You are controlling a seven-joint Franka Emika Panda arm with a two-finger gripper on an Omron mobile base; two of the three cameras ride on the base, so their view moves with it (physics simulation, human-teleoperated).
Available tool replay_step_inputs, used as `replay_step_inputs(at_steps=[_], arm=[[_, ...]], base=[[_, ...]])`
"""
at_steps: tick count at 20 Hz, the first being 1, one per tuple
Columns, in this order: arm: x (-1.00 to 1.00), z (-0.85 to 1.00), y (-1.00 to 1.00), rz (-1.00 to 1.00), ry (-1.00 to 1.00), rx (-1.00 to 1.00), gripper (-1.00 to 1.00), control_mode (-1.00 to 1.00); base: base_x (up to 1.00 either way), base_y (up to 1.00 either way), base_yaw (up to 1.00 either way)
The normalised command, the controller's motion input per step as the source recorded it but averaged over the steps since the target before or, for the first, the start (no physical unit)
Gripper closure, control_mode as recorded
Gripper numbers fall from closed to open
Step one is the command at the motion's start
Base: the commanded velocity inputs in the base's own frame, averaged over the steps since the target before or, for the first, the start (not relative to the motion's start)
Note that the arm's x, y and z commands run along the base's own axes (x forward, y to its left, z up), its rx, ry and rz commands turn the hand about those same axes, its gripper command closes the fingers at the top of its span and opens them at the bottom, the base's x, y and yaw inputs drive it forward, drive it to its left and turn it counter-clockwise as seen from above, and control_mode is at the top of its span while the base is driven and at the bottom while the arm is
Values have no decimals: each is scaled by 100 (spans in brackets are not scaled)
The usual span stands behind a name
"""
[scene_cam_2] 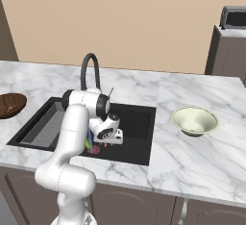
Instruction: Pick the mushrooms from the sink and place them in one bowl. Place the mango in the other bowl. Then turn off the sink faucet.
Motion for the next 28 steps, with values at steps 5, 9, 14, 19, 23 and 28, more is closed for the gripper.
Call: replay_step_inputs(at_steps=[5, 9, 14, 19, 23, 28], arm=[[22, -15, 12, 0, 0, -4, -100, -100], [12, -10, 27, 0, 0, -7, 100, -100], [11, -15, 25, 0, 0, -7, 100, -100], [0, -22, 0, 0, -1, -1, 100, -100], [0, -12, 0, 0, -3, 0, 100, -100], [-26, 13, -28, 0, -15, 8, 100, -100]], base=[[0, 0, 0], [0, 0, 0], [0, 0, 0], [0, 0, 0], [0, 0, 0], [0, 0, 0]])
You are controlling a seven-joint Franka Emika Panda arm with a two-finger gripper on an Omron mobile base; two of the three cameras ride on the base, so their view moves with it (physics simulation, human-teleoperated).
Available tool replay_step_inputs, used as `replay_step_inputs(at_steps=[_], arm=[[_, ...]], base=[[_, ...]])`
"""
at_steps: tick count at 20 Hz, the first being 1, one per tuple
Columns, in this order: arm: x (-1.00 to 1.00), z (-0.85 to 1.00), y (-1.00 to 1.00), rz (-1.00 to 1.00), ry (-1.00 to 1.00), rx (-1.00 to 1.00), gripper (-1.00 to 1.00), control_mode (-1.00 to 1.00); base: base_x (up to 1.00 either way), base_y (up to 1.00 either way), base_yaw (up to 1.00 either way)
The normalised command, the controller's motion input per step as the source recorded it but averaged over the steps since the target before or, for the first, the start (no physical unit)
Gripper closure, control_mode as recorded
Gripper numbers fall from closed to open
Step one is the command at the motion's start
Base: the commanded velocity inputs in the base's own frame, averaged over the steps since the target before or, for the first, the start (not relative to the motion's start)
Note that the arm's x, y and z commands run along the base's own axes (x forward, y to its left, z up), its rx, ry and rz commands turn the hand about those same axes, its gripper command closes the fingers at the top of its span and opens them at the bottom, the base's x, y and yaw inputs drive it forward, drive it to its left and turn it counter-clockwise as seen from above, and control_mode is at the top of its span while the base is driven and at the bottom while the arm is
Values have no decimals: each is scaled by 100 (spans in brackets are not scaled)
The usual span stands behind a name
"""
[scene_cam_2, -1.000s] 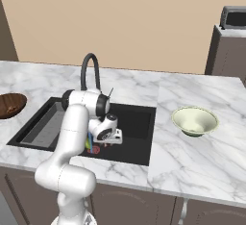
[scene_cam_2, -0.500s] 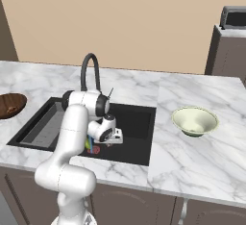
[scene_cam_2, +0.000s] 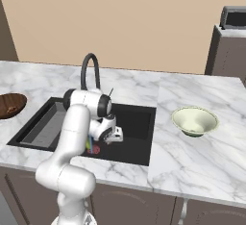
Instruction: Pick the mushrooms from the sink and place them in one bowl. Place the mango in the other bowl. Then turn off the sink faucet.
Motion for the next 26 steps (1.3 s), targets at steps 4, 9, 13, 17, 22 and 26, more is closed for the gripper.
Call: replay_step_inputs(at_steps=[4, 9, 13, 17, 22, 26], arm=[[-35, 52, -25, 0, -23, 15, 100, -100], [-45, 53, -29, 0, -21, 13, 100, -100], [-54, 59, -44, 0, -15, 11, 100, -100], [-53, 82, -35, 0, -19, 9, 100, -100], [-34, 100, -33, 0, -27, 8, 100, -100], [-38, 100, -35, 0, -26, 10, 100, -100]], base=[[0, 0, 0], [0, 0, 0], [0, 0, 0], [0, 0, 0], [0, 0, 0], [0, 0, 0]])
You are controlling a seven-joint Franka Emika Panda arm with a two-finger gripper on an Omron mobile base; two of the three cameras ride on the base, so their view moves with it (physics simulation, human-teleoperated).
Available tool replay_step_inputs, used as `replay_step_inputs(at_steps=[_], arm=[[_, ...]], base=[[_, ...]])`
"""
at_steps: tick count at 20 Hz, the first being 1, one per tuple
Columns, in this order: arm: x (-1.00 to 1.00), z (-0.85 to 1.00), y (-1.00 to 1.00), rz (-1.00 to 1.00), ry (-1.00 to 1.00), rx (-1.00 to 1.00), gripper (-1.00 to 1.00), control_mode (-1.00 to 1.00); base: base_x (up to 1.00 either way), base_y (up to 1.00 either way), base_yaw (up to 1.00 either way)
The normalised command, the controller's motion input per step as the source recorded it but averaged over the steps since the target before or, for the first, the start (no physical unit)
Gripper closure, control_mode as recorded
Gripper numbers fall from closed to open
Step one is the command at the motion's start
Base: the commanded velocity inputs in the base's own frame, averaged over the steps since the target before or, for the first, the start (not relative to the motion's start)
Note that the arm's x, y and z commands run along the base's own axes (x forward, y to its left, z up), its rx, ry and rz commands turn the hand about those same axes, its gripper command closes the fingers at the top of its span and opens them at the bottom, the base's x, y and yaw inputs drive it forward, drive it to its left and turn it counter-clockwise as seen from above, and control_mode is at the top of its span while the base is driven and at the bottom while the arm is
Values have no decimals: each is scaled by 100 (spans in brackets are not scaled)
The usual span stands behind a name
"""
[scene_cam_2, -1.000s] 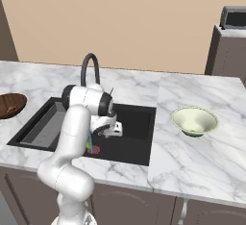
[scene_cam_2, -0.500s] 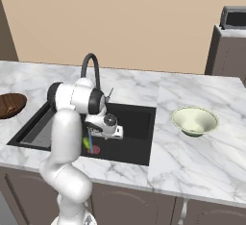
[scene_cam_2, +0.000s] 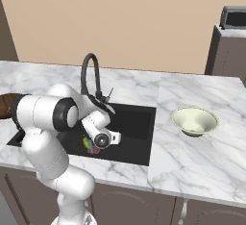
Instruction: Pick the mushrooms from the sink and place them in one bowl. Place the mango in the other bowl. Then turn off the sink faucet.
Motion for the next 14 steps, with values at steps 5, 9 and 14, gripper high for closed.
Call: replay_step_inputs(at_steps=[5, 9, 14], arm=[[-21, 100, -28, 0, -22, 10, 100, -100], [-6, 100, -20, 0, -15, 9, 100, -100], [-17, 100, -18, 0, -7, 7, 100, -100]], base=[[0, 0, 0], [0, 0, 0], [0, 0, 0]])
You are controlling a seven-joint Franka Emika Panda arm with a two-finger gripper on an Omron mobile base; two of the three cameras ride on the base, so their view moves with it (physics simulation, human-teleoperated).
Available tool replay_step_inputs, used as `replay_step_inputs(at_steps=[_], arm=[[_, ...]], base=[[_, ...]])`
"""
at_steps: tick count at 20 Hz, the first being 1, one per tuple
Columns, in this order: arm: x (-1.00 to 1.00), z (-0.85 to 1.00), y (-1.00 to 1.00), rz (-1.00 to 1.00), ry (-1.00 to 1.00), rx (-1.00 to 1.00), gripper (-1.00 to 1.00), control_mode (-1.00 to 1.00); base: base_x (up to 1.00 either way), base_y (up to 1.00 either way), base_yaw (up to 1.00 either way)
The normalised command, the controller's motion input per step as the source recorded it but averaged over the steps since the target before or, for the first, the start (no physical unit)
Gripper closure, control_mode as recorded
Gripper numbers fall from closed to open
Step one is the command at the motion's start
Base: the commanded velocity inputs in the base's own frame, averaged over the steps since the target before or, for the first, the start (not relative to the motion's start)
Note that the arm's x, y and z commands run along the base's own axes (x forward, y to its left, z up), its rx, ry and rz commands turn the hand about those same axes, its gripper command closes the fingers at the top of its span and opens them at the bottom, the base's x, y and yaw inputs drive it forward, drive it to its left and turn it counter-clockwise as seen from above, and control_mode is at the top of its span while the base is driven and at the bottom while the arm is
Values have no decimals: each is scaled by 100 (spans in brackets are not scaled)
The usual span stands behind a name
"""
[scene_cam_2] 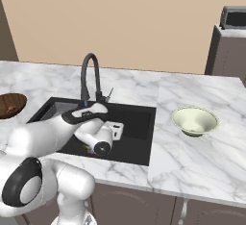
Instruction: Pick the mushrooms from the sink and place them in one bowl. Place the mango in the other bowl. Then turn off the sink faucet.
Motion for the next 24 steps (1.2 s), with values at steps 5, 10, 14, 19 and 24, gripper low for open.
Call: replay_step_inputs(at_steps=[5, 10, 14, 19, 24], arm=[[-33, 100, -22, 0, 0, 5, 100, -100], [-38, 100, -15, 0, 2, 4, 100, -100], [-54, 100, -14, 2, 9, 2, 100, -100], [-66, 100, -12, 3, 14, 0, 100, -100], [-69, 83, -4, 4, 22, 0, 100, -100]], base=[[0, 0, 0], [0, 0, 0], [0, 0, 0], [0, 0, 0], [0, 0, 0]])
